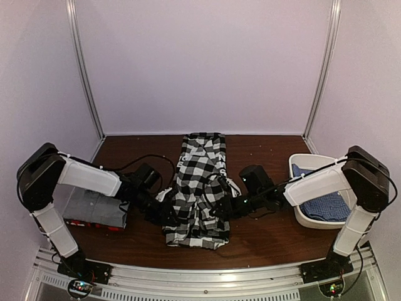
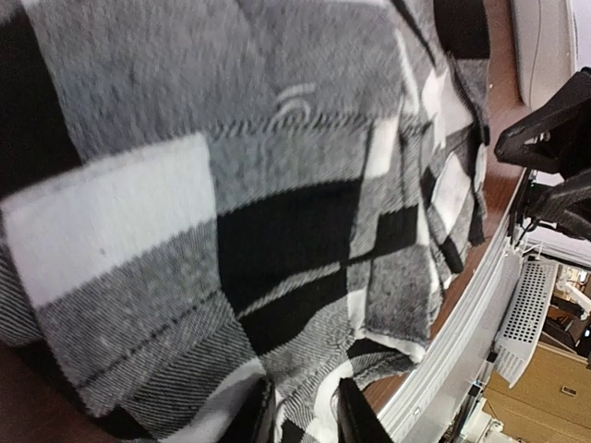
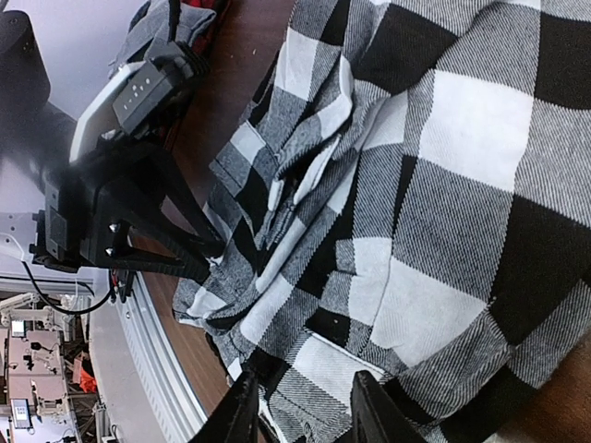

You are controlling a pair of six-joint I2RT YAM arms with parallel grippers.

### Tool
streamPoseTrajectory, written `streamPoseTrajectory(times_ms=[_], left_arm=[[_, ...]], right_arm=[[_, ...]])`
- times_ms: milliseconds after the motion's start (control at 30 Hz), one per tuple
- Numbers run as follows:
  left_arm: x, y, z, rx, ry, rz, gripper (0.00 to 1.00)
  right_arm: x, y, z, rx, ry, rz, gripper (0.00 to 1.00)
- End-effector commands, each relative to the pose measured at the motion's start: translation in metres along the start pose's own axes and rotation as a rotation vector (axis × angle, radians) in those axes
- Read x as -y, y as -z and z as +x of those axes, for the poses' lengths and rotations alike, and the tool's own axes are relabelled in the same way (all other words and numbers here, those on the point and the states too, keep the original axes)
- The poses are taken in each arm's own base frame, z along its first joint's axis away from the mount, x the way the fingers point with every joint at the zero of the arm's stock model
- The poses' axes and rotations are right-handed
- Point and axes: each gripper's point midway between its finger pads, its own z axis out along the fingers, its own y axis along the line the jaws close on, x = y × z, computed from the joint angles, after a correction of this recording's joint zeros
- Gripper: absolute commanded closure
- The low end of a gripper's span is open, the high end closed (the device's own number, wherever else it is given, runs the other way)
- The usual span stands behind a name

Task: Fold and stack the long sleeve shirts
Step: Smooth out the rectangle-folded shirt at the center of the board.

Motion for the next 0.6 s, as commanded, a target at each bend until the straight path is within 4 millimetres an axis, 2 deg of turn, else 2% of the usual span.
streamPoseTrajectory(times_ms=[0, 100, 233, 367, 500, 567], left_arm=[[0.006, -0.005, 0.015, -0.008, -0.007, 0.038, 0.75], [-0.003, -0.009, 0.026, -0.019, 0.013, 0.008, 0.75], [-0.011, -0.006, 0.036, -0.019, 0.026, -0.014, 0.76], [0.002, 0.006, 0.033, 0.001, -0.007, 0.001, 0.76], [0.024, 0.028, 0.020, 0.056, -0.072, -0.002, 0.74], [0.024, 0.039, 0.010, 0.100, -0.089, -0.051, 0.73]], right_arm=[[-0.003, -0.007, 0.003, 0.032, -0.031, -0.029, 0.65], [0.005, -0.012, 0.021, 0.001, -0.054, -0.007, 0.65], [0.022, -0.008, 0.040, -0.019, -0.093, 0.027, 0.65], [0.026, -0.001, 0.048, -0.020, -0.112, 0.043, 0.65], [0.019, 0.013, 0.044, 0.007, -0.114, 0.048, 0.65], [0.016, 0.022, 0.041, 0.031, -0.118, 0.054, 0.64]])
